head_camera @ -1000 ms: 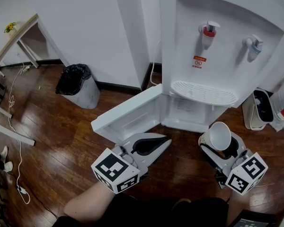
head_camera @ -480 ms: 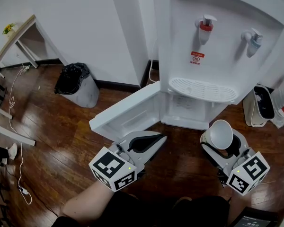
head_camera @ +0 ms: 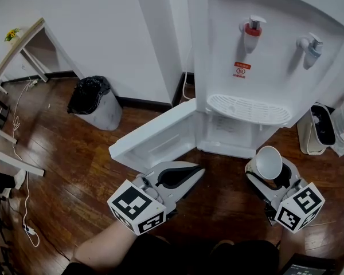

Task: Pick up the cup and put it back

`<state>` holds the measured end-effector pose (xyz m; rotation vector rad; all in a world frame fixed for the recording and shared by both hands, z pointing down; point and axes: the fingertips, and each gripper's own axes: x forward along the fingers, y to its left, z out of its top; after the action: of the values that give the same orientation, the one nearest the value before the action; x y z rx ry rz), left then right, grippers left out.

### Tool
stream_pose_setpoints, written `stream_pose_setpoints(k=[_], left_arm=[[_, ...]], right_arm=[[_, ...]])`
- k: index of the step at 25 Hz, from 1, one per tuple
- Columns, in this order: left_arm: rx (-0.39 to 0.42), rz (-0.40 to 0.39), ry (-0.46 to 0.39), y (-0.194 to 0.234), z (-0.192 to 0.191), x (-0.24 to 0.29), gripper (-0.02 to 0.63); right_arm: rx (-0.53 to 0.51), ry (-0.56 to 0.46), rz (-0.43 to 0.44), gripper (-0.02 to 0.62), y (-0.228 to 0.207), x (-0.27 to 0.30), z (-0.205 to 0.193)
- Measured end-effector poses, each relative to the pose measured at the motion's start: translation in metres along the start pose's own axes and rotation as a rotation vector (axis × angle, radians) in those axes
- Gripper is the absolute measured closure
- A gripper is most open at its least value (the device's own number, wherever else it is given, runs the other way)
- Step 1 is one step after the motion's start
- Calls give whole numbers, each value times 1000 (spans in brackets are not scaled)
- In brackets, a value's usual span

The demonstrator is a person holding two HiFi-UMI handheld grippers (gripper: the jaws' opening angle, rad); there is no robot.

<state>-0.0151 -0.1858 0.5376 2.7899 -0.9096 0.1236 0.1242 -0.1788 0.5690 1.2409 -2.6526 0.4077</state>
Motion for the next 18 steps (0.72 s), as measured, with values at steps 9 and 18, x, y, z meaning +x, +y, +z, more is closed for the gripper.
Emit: stream_pose_setpoints(k=[9,18], left_arm=[[27,-1,12,2,-6,-7,604],[37,135,56,31,-19,-25,604]], right_arm=[[5,29,-37,272,-46,47,-63],[75,31,-61,275,-77,110,-129]])
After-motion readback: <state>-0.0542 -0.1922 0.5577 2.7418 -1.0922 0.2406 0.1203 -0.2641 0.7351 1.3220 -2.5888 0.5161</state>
